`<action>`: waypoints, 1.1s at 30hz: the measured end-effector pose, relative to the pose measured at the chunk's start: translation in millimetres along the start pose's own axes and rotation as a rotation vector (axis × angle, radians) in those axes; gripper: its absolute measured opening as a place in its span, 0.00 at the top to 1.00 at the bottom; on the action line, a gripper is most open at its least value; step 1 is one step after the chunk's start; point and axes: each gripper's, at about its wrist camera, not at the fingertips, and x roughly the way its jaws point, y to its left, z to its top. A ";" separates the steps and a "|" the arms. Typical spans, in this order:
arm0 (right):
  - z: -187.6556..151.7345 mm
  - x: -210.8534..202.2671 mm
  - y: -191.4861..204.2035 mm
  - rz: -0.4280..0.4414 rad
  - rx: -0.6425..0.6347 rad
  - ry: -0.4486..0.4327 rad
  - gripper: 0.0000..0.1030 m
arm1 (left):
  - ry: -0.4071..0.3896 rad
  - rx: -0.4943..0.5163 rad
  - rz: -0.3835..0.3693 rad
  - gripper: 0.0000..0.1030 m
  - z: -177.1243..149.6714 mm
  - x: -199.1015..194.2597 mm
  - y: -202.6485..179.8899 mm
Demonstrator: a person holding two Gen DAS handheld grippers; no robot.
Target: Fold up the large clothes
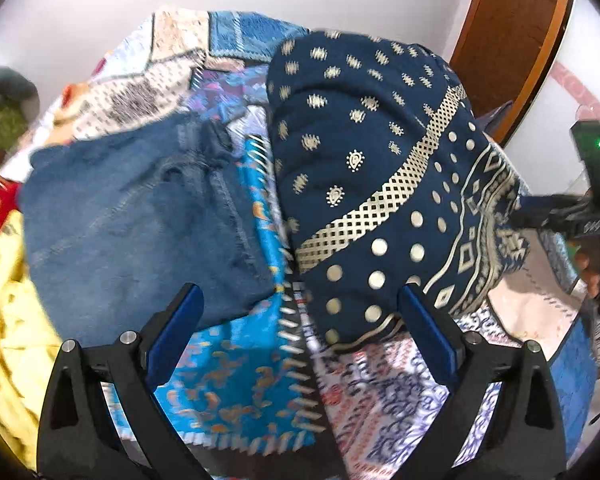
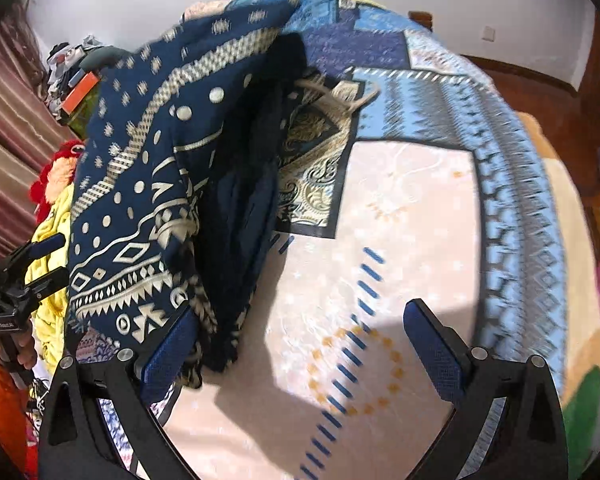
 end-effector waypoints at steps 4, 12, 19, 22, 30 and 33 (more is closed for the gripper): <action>10.8 -30.0 9.5 0.035 -0.016 -0.072 0.03 | -0.043 0.042 0.073 0.04 12.6 -23.7 4.7; 56.5 -28.9 43.6 0.142 -0.037 -0.136 0.02 | -0.085 -0.090 -0.041 0.04 63.6 -20.4 25.1; 82.9 48.7 28.1 0.206 0.064 -0.025 0.02 | 0.022 -0.231 -0.235 0.04 90.1 49.7 35.4; 91.5 80.3 15.4 0.287 0.129 0.012 0.02 | 0.061 -0.287 -0.342 0.04 93.6 79.2 36.0; 102.4 97.7 22.5 0.401 0.111 -0.032 0.15 | 0.034 -0.342 -0.460 0.14 106.0 104.8 34.5; 102.3 92.8 27.1 0.407 0.128 -0.037 0.33 | 0.002 -0.323 -0.450 0.29 102.8 91.8 32.2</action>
